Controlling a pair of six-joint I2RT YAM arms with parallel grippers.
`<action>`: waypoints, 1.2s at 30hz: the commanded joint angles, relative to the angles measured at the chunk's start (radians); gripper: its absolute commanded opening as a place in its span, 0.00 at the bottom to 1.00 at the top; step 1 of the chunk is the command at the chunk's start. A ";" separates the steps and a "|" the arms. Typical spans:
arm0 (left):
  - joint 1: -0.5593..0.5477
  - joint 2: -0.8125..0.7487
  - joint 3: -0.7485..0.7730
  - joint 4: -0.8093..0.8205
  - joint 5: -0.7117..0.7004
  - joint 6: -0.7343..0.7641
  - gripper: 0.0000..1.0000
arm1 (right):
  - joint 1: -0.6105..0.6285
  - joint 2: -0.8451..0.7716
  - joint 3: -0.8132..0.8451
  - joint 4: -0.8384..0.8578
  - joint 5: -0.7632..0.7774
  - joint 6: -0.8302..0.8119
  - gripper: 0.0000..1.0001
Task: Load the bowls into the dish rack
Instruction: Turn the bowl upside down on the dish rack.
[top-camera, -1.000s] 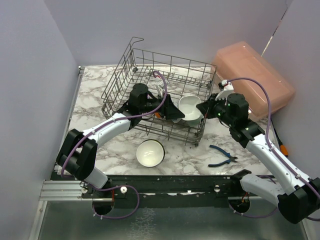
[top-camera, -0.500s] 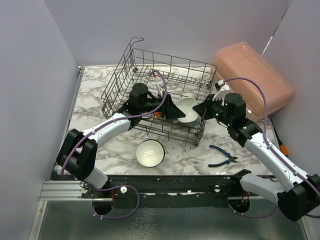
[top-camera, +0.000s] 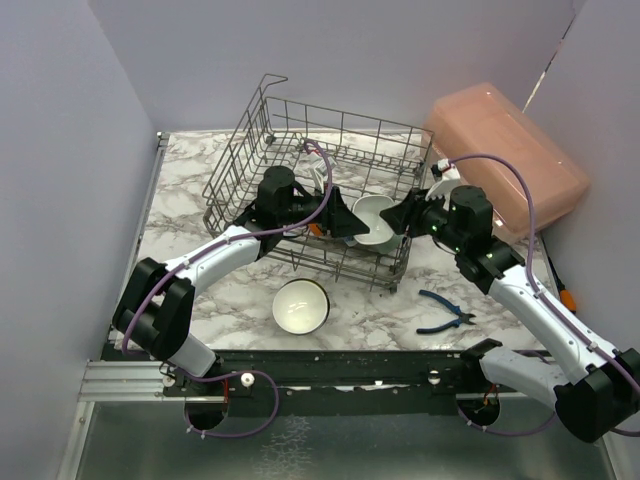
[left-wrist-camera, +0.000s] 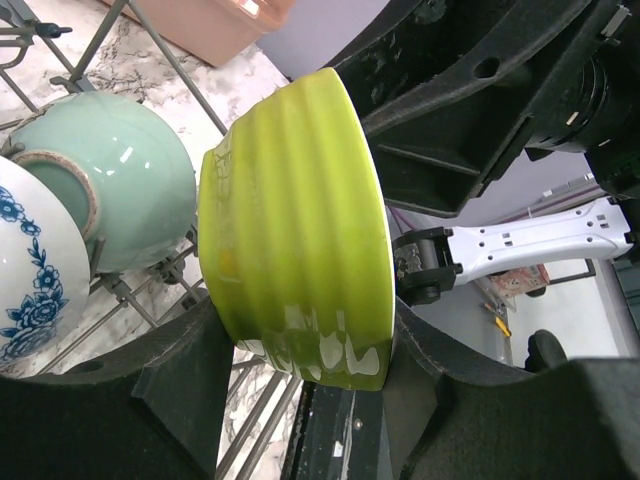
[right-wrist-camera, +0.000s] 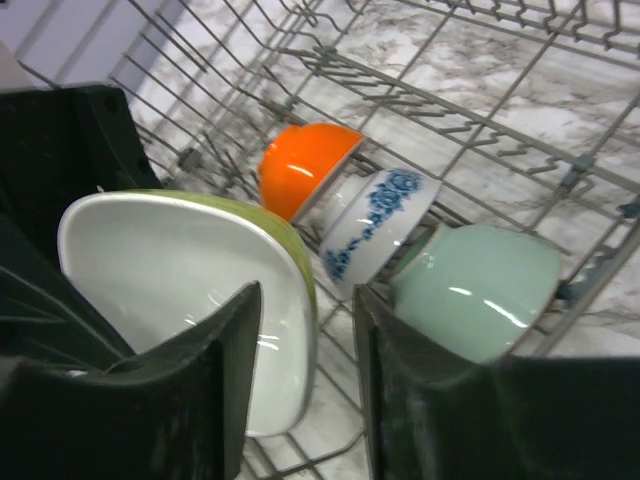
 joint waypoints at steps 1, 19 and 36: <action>0.013 -0.018 0.011 0.044 0.027 0.016 0.00 | 0.005 -0.017 -0.014 0.052 -0.016 0.016 0.54; 0.133 -0.150 -0.033 0.004 -0.127 0.113 0.00 | -0.007 0.008 -0.061 0.203 -0.249 0.132 1.00; 0.178 -0.338 0.013 -0.369 -0.805 0.533 0.00 | -0.090 0.091 -0.104 0.351 -0.503 0.260 1.00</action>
